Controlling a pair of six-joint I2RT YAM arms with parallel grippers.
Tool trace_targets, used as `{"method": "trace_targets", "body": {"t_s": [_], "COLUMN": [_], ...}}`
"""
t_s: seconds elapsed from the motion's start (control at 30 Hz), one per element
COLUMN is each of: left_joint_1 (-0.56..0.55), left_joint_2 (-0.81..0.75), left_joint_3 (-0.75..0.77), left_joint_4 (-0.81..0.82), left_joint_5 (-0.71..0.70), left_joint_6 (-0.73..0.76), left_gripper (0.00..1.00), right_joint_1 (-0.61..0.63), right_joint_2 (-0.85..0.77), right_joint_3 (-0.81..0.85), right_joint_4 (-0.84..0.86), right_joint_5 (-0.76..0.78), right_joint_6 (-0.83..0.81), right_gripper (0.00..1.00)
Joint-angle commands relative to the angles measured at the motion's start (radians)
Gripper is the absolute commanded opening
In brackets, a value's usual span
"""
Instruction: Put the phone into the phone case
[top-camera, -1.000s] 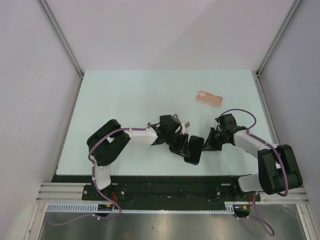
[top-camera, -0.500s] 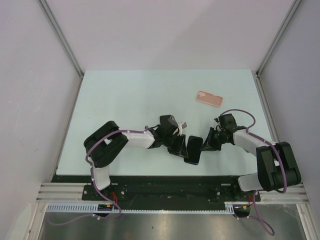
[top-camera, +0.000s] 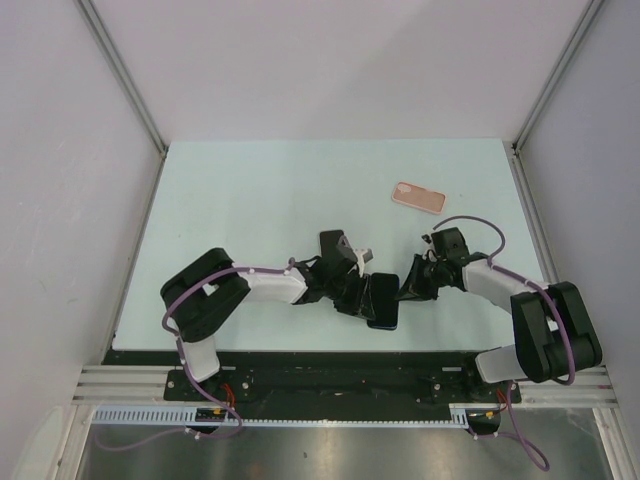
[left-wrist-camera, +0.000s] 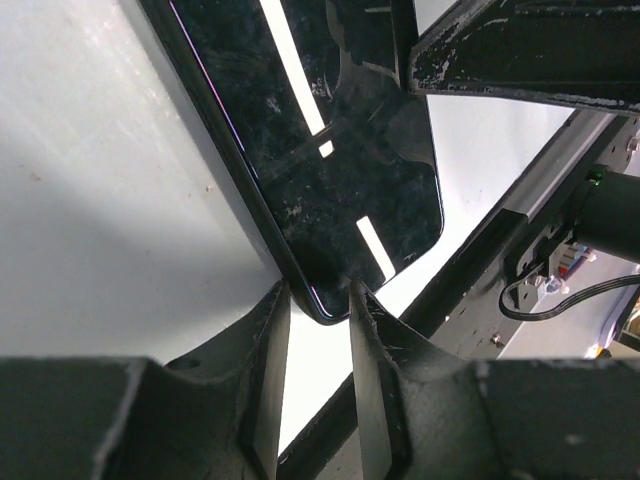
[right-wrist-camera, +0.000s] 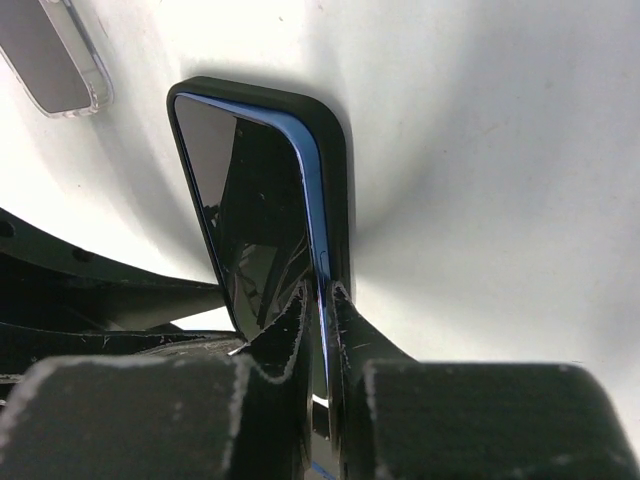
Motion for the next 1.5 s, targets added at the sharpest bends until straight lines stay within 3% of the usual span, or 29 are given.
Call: {"method": "trace_targets", "body": {"t_s": [0.0, 0.13, 0.33, 0.53, 0.7, 1.0, 1.3, 1.47], "left_joint_1": [-0.045, -0.029, 0.02, 0.057, 0.086, 0.091, 0.09, 0.091], "left_joint_2": [-0.054, -0.054, -0.088, -0.051, -0.026, 0.053, 0.081, 0.078], "left_joint_3": [-0.022, 0.056, 0.056, 0.085, 0.107, 0.136, 0.064, 0.013], "left_joint_4": [0.038, -0.167, -0.163, -0.155, -0.122, -0.074, 0.084, 0.127], "left_joint_5": [0.03, -0.088, -0.093, -0.053, -0.022, 0.024, 0.142, 0.171], "left_joint_6": [-0.03, 0.042, 0.05, 0.05, 0.032, 0.025, -0.044, -0.071], "left_gripper": [0.34, 0.35, 0.41, 0.45, 0.47, 0.43, 0.37, 0.31], "right_joint_1": [0.054, 0.01, -0.05, -0.062, -0.046, -0.046, -0.059, -0.079], "right_joint_2": [0.074, 0.025, -0.045, 0.009, -0.026, -0.055, -0.029, -0.026], "right_joint_3": [-0.035, -0.003, 0.025, 0.012, -0.015, -0.104, -0.14, -0.173], "right_joint_4": [0.099, 0.062, 0.005, 0.031, 0.064, 0.174, 0.308, 0.55], "right_joint_5": [0.047, 0.018, -0.008, -0.1, -0.086, -0.118, -0.316, -0.492], "right_joint_6": [-0.008, -0.045, -0.117, -0.131, -0.102, -0.036, 0.066, 0.195], "right_gripper": [0.05, 0.18, 0.39, 0.42, 0.49, 0.56, 0.56, 0.57]}}
